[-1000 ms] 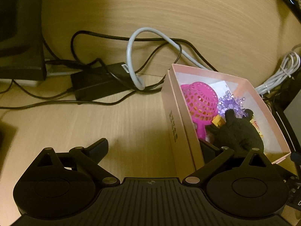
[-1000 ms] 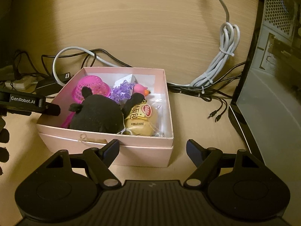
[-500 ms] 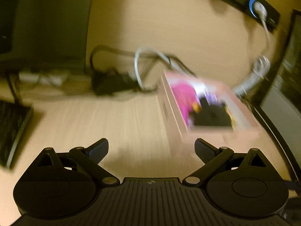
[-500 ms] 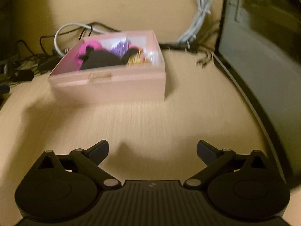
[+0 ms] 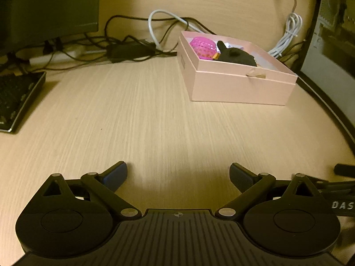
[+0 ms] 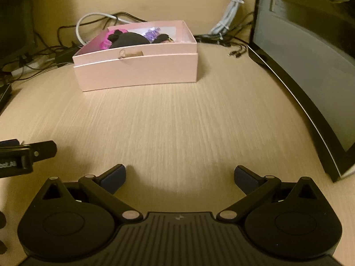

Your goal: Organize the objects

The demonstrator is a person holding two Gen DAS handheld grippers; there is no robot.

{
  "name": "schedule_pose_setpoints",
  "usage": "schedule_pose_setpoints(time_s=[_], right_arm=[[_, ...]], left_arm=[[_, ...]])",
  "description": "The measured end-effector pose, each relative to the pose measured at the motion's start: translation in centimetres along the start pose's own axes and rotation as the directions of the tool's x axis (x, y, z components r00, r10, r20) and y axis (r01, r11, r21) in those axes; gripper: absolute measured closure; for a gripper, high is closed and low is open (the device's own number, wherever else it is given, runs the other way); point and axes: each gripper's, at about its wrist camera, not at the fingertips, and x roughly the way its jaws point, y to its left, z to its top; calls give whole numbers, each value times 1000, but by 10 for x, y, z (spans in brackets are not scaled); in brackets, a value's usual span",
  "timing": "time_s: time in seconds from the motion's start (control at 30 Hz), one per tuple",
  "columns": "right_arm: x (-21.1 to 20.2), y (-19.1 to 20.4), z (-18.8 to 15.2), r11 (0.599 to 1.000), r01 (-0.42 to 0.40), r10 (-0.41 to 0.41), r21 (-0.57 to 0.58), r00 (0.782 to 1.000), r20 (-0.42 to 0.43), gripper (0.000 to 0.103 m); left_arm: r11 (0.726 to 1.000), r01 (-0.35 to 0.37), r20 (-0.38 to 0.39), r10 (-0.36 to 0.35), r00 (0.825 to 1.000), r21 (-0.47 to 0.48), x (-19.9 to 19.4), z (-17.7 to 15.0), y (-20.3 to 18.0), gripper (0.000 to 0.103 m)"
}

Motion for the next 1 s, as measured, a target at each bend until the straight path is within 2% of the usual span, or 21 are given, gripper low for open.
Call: schedule_pose_setpoints(time_s=[0.13,0.33,0.47,0.63,1.0], right_arm=[[11,-5,5,998,-41,44,-42,997,56,0],[19,-8,7,998,-40,44,-42,992,117,0],[23,-8,10,998,-45,51,-46,992,117,0],[28,-8,15,998,-47,52,-46,992,117,0],[33,-12,19,997,-56,62,-53,991,116,0]], left_arm=[[997,-54,54,51,997,51,6,-8,-15,2],[996,-83,74,80,994,28,14,-2,-23,2],[995,-98,73,97,993,15,18,0,-26,2],[996,-76,74,73,995,36,19,0,-32,2],[996,-89,74,87,993,22,20,0,-33,1]])
